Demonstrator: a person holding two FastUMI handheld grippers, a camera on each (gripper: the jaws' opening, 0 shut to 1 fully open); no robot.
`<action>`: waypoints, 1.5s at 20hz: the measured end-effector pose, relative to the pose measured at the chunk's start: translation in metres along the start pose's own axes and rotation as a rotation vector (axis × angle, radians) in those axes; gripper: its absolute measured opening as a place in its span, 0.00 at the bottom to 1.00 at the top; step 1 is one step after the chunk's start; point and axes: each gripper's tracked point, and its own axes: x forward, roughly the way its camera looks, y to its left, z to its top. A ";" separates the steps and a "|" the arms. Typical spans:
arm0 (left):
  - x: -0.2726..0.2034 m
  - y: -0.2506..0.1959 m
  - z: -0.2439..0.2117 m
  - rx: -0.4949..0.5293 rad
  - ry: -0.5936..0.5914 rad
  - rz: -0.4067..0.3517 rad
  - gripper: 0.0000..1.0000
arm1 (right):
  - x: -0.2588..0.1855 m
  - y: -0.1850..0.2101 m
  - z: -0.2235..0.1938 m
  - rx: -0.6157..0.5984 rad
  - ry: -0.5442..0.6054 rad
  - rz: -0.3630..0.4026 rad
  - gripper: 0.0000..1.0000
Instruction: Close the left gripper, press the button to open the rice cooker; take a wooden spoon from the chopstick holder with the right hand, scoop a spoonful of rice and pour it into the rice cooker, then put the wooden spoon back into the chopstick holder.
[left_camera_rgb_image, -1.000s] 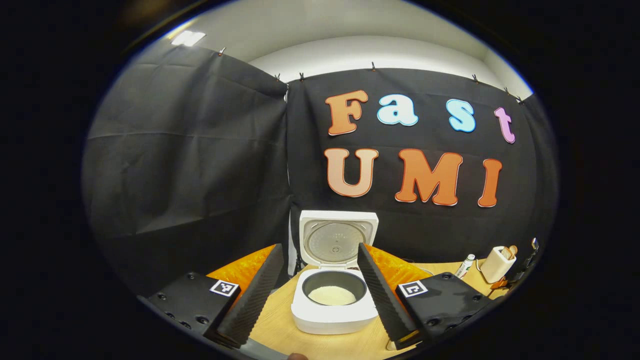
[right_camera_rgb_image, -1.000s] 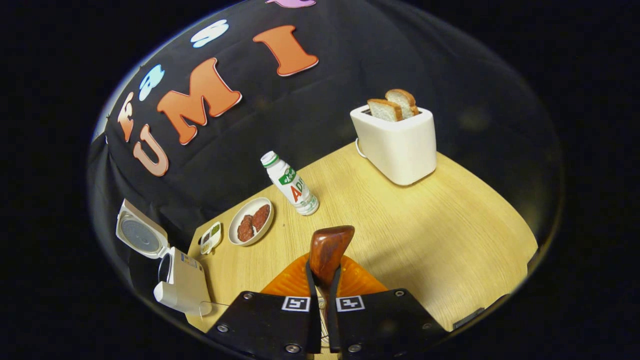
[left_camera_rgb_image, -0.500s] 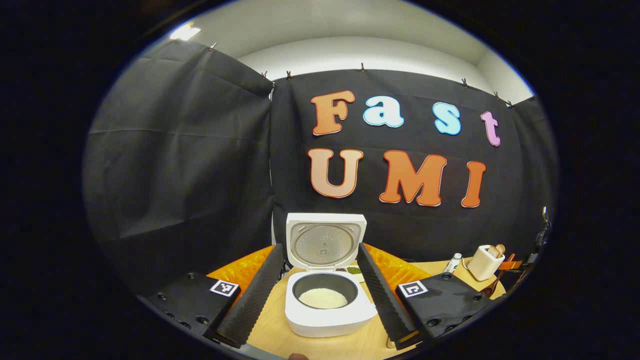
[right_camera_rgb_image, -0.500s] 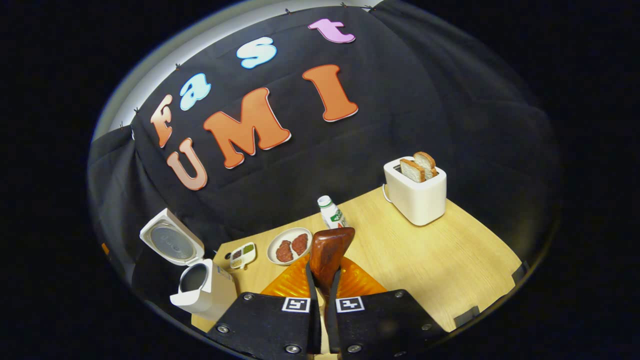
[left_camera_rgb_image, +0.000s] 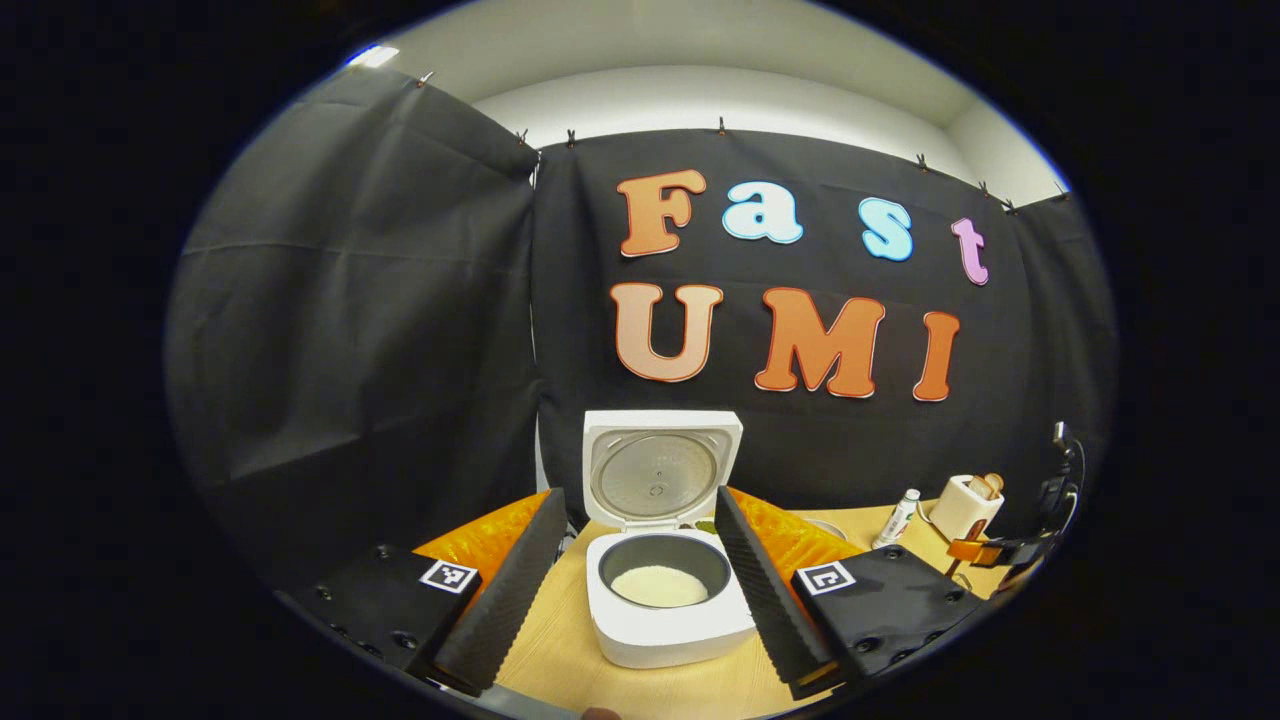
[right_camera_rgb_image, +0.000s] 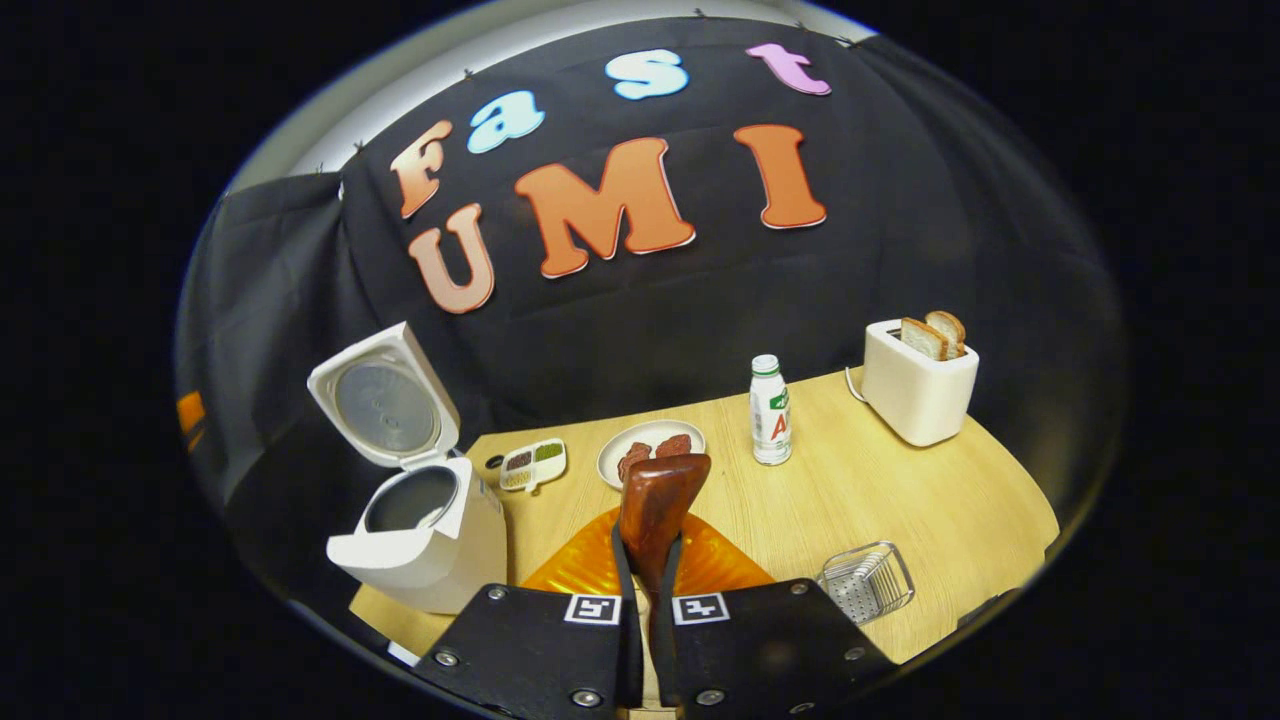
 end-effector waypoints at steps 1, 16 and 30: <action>0.001 0.004 -0.006 0.007 0.011 -0.003 1.00 | 0.003 0.004 -0.010 -0.050 0.003 -0.011 0.05; 0.021 0.023 -0.034 0.042 0.073 -0.039 1.00 | 0.020 -0.008 -0.081 -0.271 0.010 -0.149 0.05; 0.032 0.023 -0.054 0.020 0.113 -0.050 1.00 | 0.018 -0.009 -0.123 0.595 0.035 -0.110 0.05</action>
